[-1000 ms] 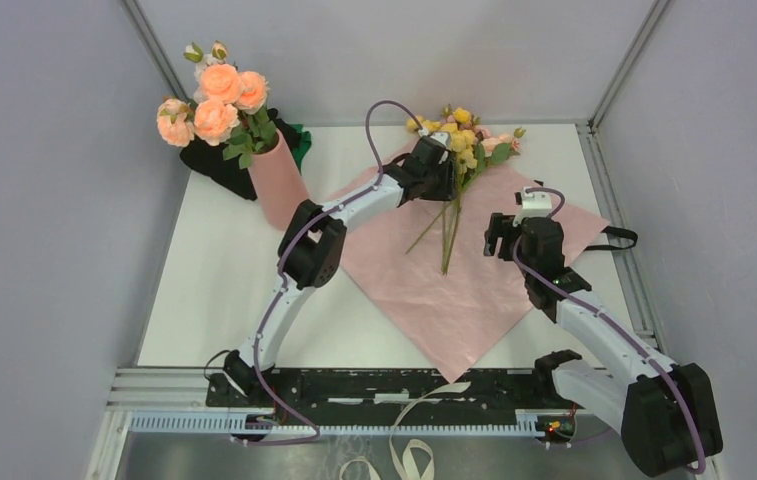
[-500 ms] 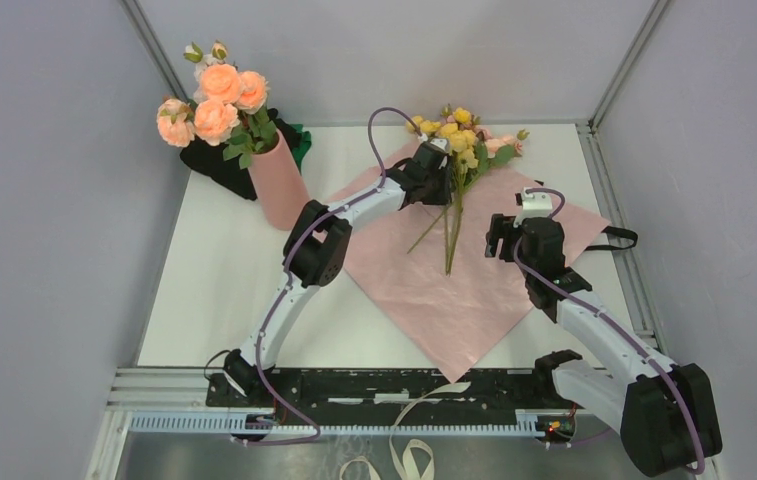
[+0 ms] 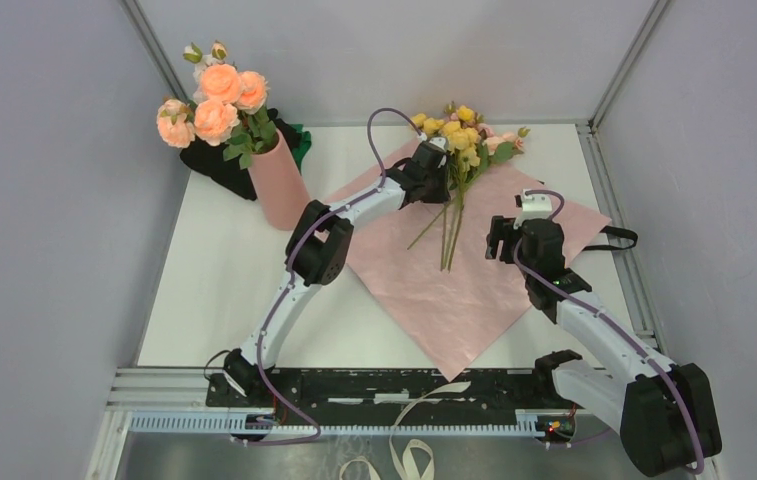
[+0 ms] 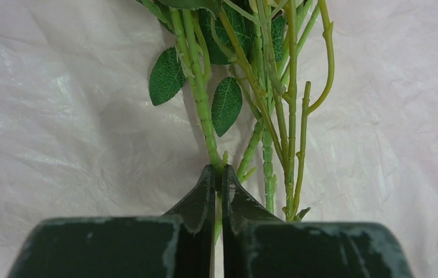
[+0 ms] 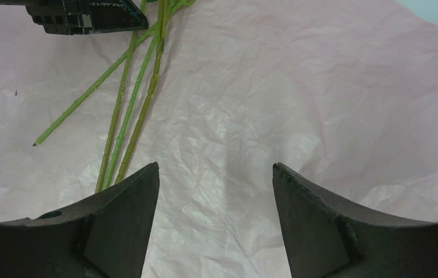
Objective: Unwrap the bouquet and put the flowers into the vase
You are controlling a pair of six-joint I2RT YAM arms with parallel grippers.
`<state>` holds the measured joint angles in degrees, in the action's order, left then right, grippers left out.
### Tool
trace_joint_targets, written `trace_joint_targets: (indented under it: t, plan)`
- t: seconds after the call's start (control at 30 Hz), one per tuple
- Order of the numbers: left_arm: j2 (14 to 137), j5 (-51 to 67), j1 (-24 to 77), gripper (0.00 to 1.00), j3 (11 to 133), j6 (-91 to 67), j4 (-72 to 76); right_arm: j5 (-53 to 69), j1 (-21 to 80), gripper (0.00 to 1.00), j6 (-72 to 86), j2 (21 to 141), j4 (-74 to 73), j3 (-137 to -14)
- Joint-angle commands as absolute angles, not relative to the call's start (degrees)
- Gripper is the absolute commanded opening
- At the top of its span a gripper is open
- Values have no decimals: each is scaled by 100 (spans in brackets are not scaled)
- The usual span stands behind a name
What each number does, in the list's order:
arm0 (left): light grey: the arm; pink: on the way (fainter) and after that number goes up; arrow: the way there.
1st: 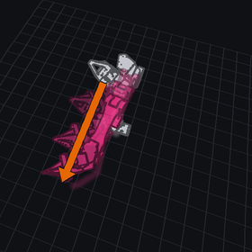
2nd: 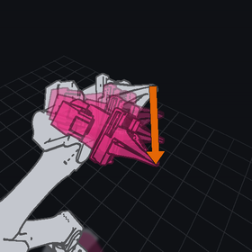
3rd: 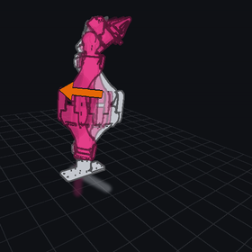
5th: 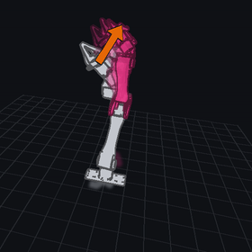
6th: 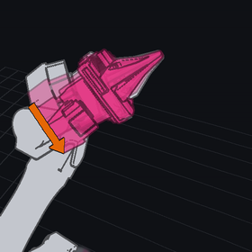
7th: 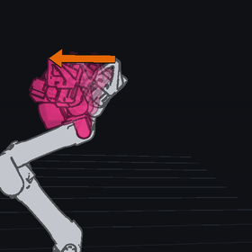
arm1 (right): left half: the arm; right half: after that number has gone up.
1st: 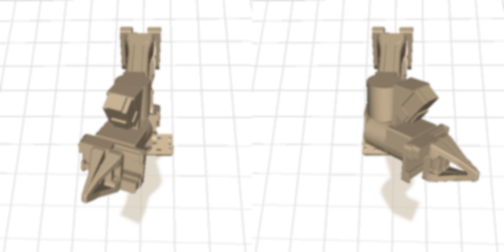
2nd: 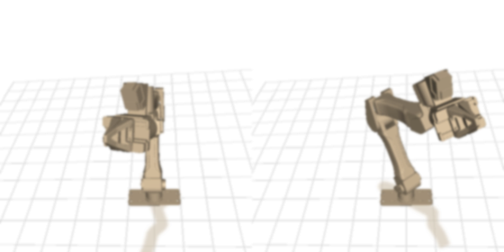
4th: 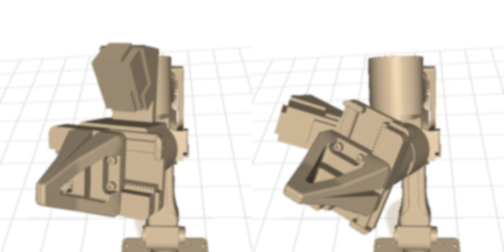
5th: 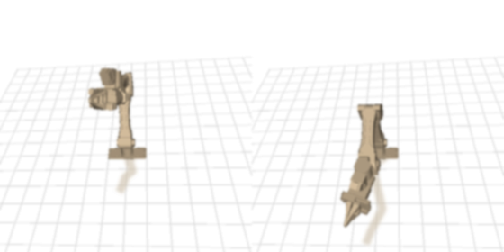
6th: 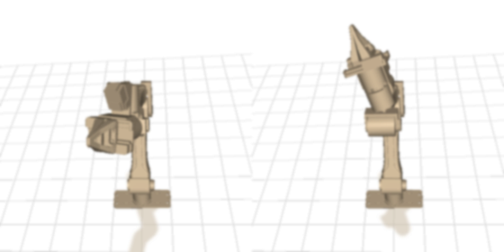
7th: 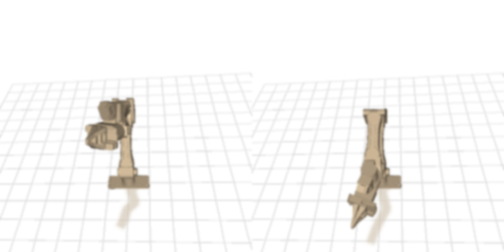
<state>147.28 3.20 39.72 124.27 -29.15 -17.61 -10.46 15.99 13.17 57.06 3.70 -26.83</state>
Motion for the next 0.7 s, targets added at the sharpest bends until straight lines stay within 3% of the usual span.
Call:
trace_joint_targets:
  t: [0.0, 0.27, 0.67]
  plan:
    - [14745, 291, 3949, 2, 12388, -2946, -1665, -1099, 1570, 77, 1244, 5699, 457, -2630]
    - [13199, -406, 3953, 2, 11004, -2769, -874, -1017, 1563, 78, 1274, 5802, 518, -2610]
    - [11624, -1173, 3947, 2, 10363, -2505, -1034, -883, 1564, 78, 1348, 5921, 648, -2604]
